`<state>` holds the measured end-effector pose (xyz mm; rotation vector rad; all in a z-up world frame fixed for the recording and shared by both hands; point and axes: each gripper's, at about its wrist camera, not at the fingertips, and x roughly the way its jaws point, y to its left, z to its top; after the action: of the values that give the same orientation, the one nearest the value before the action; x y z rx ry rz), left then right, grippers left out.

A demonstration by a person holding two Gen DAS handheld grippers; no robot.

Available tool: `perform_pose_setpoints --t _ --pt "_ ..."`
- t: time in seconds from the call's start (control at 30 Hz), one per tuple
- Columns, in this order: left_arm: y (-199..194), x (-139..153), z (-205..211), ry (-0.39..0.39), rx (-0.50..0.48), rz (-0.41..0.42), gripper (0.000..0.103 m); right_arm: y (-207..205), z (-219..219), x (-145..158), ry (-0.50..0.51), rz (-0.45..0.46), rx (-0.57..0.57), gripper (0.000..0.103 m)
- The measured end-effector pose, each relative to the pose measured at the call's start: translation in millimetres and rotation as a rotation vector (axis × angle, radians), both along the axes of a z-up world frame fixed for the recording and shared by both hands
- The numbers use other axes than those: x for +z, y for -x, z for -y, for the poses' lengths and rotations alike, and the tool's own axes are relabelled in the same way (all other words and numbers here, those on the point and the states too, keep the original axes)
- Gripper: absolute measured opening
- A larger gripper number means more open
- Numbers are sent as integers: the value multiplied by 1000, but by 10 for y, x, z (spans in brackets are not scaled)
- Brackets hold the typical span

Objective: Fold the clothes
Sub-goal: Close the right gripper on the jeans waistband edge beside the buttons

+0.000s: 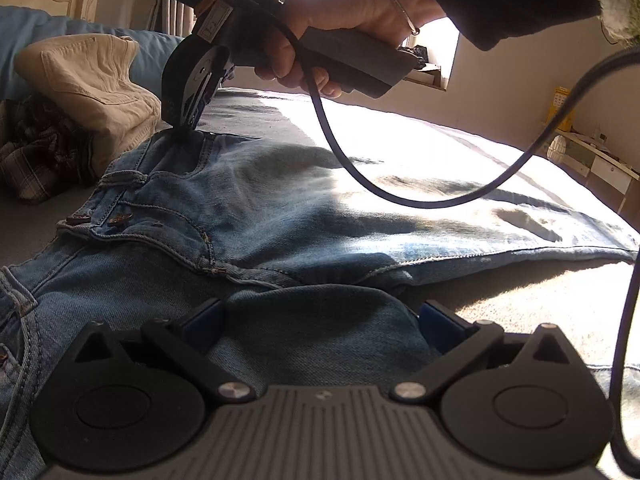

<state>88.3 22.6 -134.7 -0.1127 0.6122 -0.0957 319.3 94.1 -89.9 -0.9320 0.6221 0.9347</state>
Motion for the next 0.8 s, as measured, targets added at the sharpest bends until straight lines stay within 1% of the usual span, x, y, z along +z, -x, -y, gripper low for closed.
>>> perform_pose_setpoints --t 0.13,0.2,0.27,0.33,0.4,0.47,0.53,0.63,0.67,0.73,0.77,0.8 --pt "8 -4 15 -3 0 -1 103 -6 -79 -146 15 22 -14 6" --pt "11 -8 23 -5 0 -1 103 -38 -96 -263 13 11 -44 6" --pt "18 -13 32 -6 0 0 103 -68 -100 -338 -7 0 -84 9" --pt "21 -15 33 -5 0 1 103 -87 -64 -283 -43 -22 -117 10" --pt "30 -16 33 -5 0 2 103 -133 14 -161 -81 -59 -147 15" --pt "34 -19 35 -4 0 2 103 -187 142 31 -132 -90 -180 38" --pt "40 -21 33 -1 0 2 103 -251 316 262 -203 -123 -218 49" --pt "38 -26 29 1 -1 2 103 -357 628 574 -310 -186 -310 49" --pt "45 -33 26 1 -1 2 103 -391 730 636 -335 -220 -347 49" --pt "53 -43 20 1 -1 2 103 -419 865 643 -346 -295 -397 47" --pt "49 -44 18 1 -1 2 103 -414 912 617 -339 -331 -414 41" --pt "45 -45 15 0 -1 2 103 -374 919 532 -310 -365 -416 36"
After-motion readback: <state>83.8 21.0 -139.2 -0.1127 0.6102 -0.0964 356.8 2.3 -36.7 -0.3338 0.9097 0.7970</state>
